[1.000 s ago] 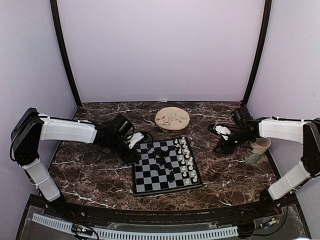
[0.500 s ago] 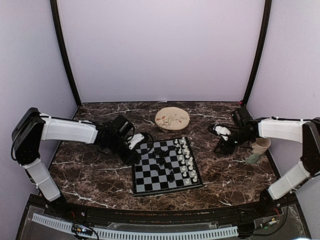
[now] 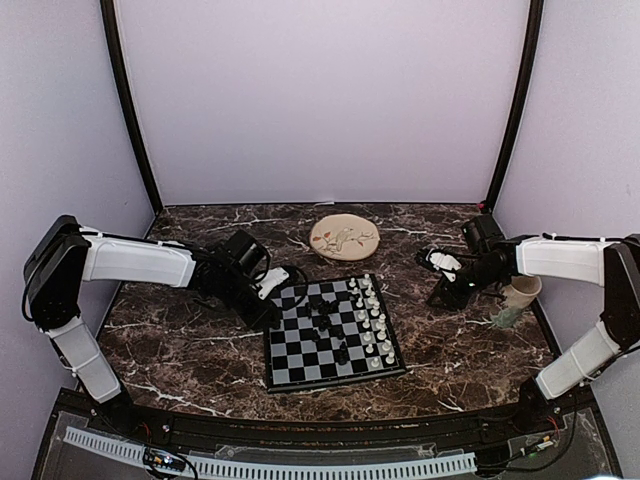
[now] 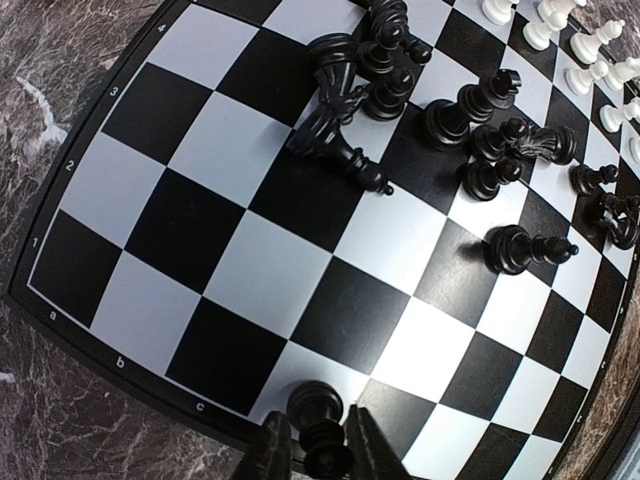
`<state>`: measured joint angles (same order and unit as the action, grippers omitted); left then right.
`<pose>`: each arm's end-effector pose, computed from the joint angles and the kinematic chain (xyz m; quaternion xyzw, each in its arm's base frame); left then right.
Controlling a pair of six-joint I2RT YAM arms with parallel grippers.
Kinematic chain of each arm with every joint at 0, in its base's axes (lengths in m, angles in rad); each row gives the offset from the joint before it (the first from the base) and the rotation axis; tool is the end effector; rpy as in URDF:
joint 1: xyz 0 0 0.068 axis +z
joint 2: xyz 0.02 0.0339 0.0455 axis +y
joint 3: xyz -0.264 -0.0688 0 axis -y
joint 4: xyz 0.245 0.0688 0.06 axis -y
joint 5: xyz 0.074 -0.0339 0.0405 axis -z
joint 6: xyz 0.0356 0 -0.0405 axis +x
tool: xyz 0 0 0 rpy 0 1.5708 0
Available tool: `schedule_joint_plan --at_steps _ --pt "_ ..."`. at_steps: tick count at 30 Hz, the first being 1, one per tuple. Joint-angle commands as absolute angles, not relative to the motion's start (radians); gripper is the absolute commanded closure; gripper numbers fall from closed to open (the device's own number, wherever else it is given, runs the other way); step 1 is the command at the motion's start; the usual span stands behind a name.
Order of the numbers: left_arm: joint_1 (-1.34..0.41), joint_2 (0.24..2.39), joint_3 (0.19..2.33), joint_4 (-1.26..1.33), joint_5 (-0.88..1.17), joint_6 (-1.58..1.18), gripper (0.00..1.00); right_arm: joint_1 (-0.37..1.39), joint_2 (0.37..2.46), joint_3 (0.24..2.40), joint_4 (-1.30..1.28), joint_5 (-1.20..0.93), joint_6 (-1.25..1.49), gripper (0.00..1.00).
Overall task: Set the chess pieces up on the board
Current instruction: Place the queen at e8.
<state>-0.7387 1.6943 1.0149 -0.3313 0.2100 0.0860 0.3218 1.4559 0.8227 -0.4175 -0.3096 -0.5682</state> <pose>0.2454 -0.2335 0.1760 0.4096 0.8640 -0.1835 0.2281 0.2588 0.0977 0.1855 -0.4468 0.8448 0.1166 0.2704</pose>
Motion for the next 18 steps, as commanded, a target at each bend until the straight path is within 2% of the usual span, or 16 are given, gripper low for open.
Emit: schedule_joint_plan --at_steps 1,11,13,15,16,17,18 --pt "-0.744 1.693 1.029 -0.356 0.196 0.098 0.76 0.325 1.465 0.845 -0.416 -0.311 -0.574 0.55" --pt "-0.746 1.677 1.03 -0.357 0.195 0.1 0.7 0.325 1.463 0.848 -0.421 -0.314 -0.577 0.55" --pt "-0.746 1.64 1.024 -0.344 0.201 0.103 0.64 0.326 1.458 0.85 -0.428 -0.331 -0.585 0.54" --pt "-0.746 1.594 1.014 -0.333 0.201 0.107 0.49 0.325 1.453 0.851 -0.432 -0.345 -0.587 0.55" --pt "-0.746 1.568 1.013 -0.332 0.202 0.107 0.37 0.325 1.452 0.852 -0.435 -0.35 -0.589 0.54" --pt "-0.745 1.546 1.01 -0.329 0.199 0.104 0.13 0.326 1.449 0.853 -0.438 -0.354 -0.59 0.54" --pt "-0.745 1.524 1.009 -0.329 0.201 0.094 0.02 0.326 1.447 0.853 -0.44 -0.357 -0.591 0.54"
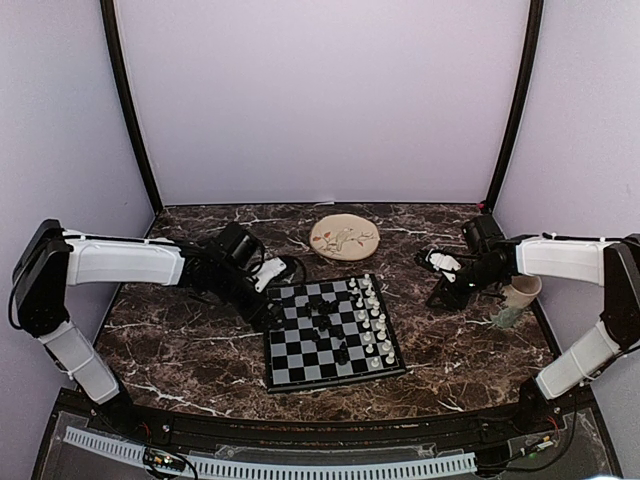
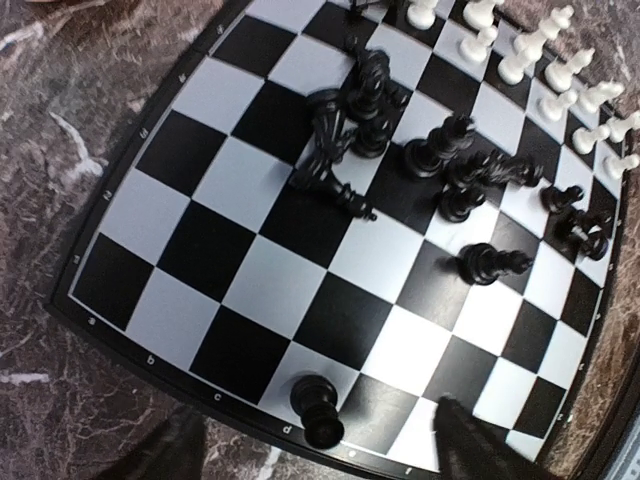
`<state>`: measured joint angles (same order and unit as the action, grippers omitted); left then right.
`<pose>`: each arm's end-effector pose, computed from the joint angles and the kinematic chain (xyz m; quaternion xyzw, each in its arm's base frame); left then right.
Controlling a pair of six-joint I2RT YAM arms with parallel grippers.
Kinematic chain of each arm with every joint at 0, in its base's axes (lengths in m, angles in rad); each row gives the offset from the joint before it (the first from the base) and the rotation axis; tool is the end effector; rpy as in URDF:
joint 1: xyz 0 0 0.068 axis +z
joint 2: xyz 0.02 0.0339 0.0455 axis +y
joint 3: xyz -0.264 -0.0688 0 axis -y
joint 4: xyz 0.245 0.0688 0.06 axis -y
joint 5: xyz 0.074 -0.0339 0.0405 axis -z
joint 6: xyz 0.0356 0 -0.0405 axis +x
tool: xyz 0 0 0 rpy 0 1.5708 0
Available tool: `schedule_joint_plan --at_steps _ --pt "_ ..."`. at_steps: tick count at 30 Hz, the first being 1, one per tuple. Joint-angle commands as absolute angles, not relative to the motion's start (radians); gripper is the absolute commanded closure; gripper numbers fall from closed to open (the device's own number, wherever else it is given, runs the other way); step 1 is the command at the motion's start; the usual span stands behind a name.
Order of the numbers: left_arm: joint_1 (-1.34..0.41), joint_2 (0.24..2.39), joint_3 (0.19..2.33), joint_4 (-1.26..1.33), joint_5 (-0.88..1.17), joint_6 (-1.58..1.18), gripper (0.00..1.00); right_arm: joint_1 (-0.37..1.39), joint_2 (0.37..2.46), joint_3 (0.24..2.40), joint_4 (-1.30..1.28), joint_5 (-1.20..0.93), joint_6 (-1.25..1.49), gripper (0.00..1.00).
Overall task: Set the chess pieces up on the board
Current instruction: Place the queen at e8, then pick up the bishop from the chessboard.
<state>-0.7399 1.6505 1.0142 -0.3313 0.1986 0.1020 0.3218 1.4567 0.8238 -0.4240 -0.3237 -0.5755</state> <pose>0.2430 -0.2314 0.1897 0.4151 0.8552 -0.1826 0.2510 0.2582 0.0980 0.1854 -0.4509 0.8423 0.1229 0.2685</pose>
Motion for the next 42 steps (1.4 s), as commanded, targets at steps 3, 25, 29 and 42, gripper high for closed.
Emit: schedule_joint_plan --at_steps 3,25,29,42 --pt "-0.746 1.48 1.047 -0.385 0.181 0.066 0.01 0.326 1.425 0.85 -0.44 -0.359 -0.595 0.54" --pt "-0.744 1.719 1.518 -0.382 0.011 -0.038 0.05 0.325 1.344 0.837 -0.439 -0.355 -0.599 0.54" --pt "-0.745 1.645 1.348 -0.215 0.198 -0.025 0.32 0.325 1.343 0.836 -0.439 -0.343 -0.6 0.54" --pt "-0.885 1.718 1.312 -0.497 0.222 0.079 0.5 0.325 1.36 0.841 -0.442 -0.343 -0.601 0.54"
